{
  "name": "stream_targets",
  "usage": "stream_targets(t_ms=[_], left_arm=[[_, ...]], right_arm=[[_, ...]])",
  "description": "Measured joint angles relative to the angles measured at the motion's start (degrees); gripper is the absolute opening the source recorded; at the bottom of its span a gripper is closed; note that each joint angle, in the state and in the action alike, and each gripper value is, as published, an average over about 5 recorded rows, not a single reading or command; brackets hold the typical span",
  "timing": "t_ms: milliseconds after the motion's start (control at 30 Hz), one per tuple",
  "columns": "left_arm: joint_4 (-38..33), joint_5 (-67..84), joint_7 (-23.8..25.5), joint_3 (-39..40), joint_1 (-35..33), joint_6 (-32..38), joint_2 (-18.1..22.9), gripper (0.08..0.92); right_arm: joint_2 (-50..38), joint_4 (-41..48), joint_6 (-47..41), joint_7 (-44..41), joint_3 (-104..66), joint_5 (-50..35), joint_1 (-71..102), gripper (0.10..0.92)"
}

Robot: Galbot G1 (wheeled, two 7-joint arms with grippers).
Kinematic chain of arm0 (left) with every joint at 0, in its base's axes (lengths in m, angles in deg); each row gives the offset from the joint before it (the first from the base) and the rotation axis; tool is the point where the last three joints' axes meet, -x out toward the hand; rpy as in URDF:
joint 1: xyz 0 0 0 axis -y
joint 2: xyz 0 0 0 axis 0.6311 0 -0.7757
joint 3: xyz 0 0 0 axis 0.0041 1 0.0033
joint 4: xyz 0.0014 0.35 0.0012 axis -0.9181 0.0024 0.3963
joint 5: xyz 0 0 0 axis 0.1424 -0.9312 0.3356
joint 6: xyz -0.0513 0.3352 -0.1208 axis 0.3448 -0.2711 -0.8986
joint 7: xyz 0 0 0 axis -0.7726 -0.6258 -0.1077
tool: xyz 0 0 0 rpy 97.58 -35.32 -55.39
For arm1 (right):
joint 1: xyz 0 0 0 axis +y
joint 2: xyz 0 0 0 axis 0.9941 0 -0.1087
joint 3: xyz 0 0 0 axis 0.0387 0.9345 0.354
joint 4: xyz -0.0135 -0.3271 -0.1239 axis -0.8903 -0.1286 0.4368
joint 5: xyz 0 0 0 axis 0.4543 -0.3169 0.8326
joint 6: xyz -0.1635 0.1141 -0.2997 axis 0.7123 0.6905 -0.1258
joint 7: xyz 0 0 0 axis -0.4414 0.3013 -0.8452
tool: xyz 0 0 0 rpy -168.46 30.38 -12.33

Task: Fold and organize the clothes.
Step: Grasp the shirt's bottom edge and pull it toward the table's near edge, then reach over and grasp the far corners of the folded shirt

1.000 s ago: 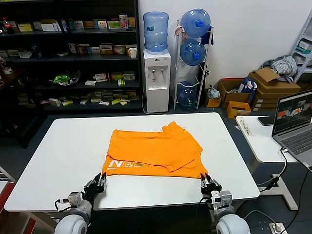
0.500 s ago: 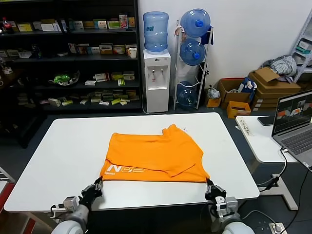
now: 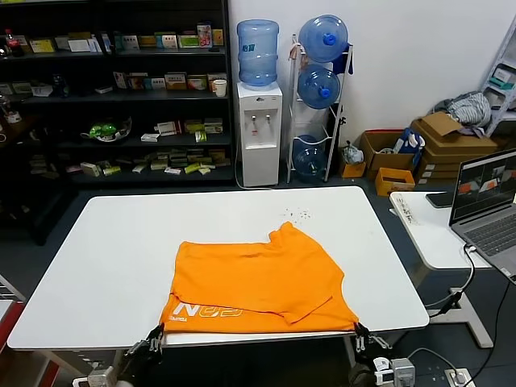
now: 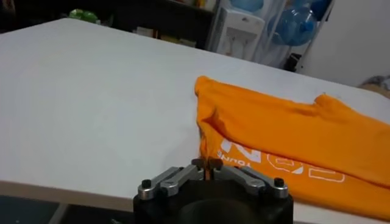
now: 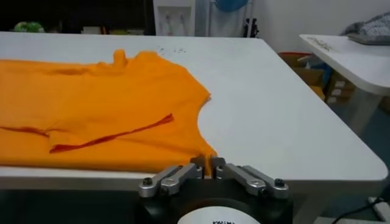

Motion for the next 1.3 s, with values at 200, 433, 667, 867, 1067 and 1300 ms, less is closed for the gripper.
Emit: stream_targets(t_ms=[200, 433, 667, 867, 1067, 1300], left_arm=[[-1.8, 1.2, 0.4, -1.2, 2.3, -0.7, -1.9, 0.374], [6.6, 2.1, 2.4, 2.0, 17.9, -0.1, -2.4, 0.573], [24.5, 1.9, 4.7, 8.0, 36.2, -0.2, 0.6, 0.768], [35.4, 1.3, 5.7, 11.5, 44.3, -0.5, 2.4, 0.821], [40.6, 0.9, 6.0, 13.8, 48.1, -0.8, 3.4, 0.823], [43.6, 0.4, 5.7, 16.2, 50.4, -2.3, 4.1, 0.758]], right_arm=[[-1.7, 2.3, -1.2, 0.4, 1.7, -3.9, -10.0, 0.511], [3.1, 17.7, -0.6, -1.3, 8.8, -5.5, -31.9, 0.710], [11.3, 36.1, -0.8, -4.0, 14.1, -3.9, -47.7, 0.820], [15.6, 46.6, -1.3, -6.2, 16.2, -2.3, -54.2, 0.823], [18.0, 53.2, -1.9, -7.8, 17.3, -0.6, -58.3, 0.804], [19.1, 56.9, -3.6, -8.7, 18.3, 0.0, -60.6, 0.627]])
